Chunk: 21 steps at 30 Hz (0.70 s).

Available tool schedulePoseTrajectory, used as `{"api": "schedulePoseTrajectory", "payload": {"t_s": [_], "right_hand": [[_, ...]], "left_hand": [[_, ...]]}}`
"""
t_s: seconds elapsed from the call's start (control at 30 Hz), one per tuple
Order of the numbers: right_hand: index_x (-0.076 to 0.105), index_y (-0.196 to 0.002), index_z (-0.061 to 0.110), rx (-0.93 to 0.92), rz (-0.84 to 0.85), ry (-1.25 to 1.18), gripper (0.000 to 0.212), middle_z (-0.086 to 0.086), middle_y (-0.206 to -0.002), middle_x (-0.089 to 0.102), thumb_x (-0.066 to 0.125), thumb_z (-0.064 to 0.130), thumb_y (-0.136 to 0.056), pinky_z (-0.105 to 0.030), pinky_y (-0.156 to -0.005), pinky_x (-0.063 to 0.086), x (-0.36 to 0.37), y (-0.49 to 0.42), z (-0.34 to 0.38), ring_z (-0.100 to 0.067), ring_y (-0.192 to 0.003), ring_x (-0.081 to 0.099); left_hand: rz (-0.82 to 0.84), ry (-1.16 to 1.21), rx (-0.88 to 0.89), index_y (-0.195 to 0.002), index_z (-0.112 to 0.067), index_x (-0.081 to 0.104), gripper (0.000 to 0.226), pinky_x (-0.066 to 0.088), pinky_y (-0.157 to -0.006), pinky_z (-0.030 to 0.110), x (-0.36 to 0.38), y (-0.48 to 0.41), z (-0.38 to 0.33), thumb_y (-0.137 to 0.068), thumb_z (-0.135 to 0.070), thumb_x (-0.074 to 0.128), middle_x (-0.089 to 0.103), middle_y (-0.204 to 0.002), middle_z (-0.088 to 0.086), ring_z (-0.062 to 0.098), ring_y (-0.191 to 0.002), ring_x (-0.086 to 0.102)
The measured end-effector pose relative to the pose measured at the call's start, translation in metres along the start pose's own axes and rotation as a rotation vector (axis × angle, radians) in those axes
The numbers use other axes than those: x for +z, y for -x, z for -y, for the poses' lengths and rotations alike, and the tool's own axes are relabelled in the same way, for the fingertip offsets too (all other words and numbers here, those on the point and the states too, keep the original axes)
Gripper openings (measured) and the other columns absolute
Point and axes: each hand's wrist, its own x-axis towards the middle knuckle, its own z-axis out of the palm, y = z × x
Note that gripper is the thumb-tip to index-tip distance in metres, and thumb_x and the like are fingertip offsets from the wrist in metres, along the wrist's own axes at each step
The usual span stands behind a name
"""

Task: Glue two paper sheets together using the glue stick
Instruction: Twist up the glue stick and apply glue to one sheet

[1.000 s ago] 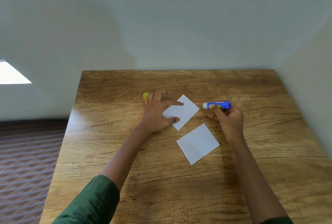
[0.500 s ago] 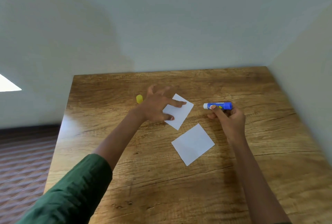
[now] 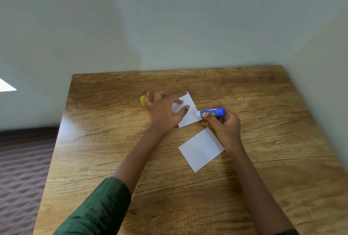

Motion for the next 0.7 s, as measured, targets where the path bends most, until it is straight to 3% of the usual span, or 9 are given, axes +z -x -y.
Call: {"api": "schedulePoseTrajectory", "payload": {"t_s": [0.13, 0.27, 0.37, 0.47, 0.57, 0.7], "right_hand": [[0.067, -0.085, 0.006, -0.037, 0.073, 0.005, 0.012, -0.018, -0.08, 0.072, 0.074, 0.013, -0.078, -0.046, -0.074, 0.059, 0.001, 0.001, -0.004, -0.026, -0.071, 0.073], [0.071, -0.079, 0.032, -0.132, 0.079, 0.059, 0.017, -0.018, -0.079, 0.07, 0.077, 0.016, -0.075, -0.055, -0.069, 0.057, 0.003, 0.004, -0.008, -0.038, -0.074, 0.067], [0.072, -0.083, 0.021, -0.183, 0.125, 0.101, 0.011, -0.015, -0.075, 0.069, 0.076, 0.02, -0.072, -0.04, -0.058, 0.053, 0.007, 0.006, -0.011, -0.026, -0.065, 0.064], [0.072, -0.085, 0.008, -0.227, 0.145, 0.143, 0.02, -0.013, -0.071, 0.069, 0.074, 0.021, -0.07, -0.022, -0.054, 0.045, 0.011, 0.007, -0.012, -0.012, -0.058, 0.059], [0.072, -0.083, 0.008, -0.254, 0.142, 0.161, 0.017, -0.014, -0.068, 0.069, 0.074, 0.018, -0.07, -0.023, -0.053, 0.045, 0.013, 0.006, -0.015, -0.015, -0.056, 0.058], [0.073, -0.082, 0.007, -0.299, 0.14, 0.199, 0.014, -0.009, -0.064, 0.067, 0.076, 0.013, -0.069, -0.016, -0.052, 0.043, 0.015, 0.007, -0.015, -0.005, -0.054, 0.055]], "left_hand": [[0.039, -0.047, 0.031, -0.127, -0.044, 0.05, 0.061, -0.005, -0.11, 0.048, -0.001, 0.001, 0.001, -0.07, -0.045, 0.071, 0.068, -0.098, -0.02, 0.015, -0.124, 0.034], [0.037, -0.05, 0.002, -0.129, -0.044, 0.048, 0.068, -0.014, -0.109, 0.047, -0.002, 0.0, 0.001, -0.066, -0.052, 0.073, 0.069, -0.093, -0.022, 0.015, -0.129, 0.031], [0.034, -0.076, -0.029, -0.13, -0.044, 0.047, 0.073, -0.015, -0.108, 0.05, -0.002, 0.0, -0.003, -0.063, -0.058, 0.072, 0.069, -0.091, -0.023, 0.015, -0.13, 0.03], [0.026, -0.096, -0.04, -0.131, -0.044, 0.046, 0.076, -0.013, -0.108, 0.054, -0.002, 0.0, -0.005, -0.062, -0.061, 0.071, 0.07, -0.09, -0.022, 0.016, -0.131, 0.03], [0.03, -0.099, -0.038, -0.131, -0.044, 0.045, 0.075, -0.012, -0.109, 0.056, -0.003, 0.0, -0.006, -0.063, -0.061, 0.071, 0.071, -0.091, -0.021, 0.017, -0.134, 0.027], [0.033, -0.092, -0.034, -0.13, -0.044, 0.046, 0.073, -0.011, -0.109, 0.057, -0.003, 0.001, -0.007, -0.064, -0.06, 0.071, 0.071, -0.092, -0.02, 0.018, -0.135, 0.025]]}}
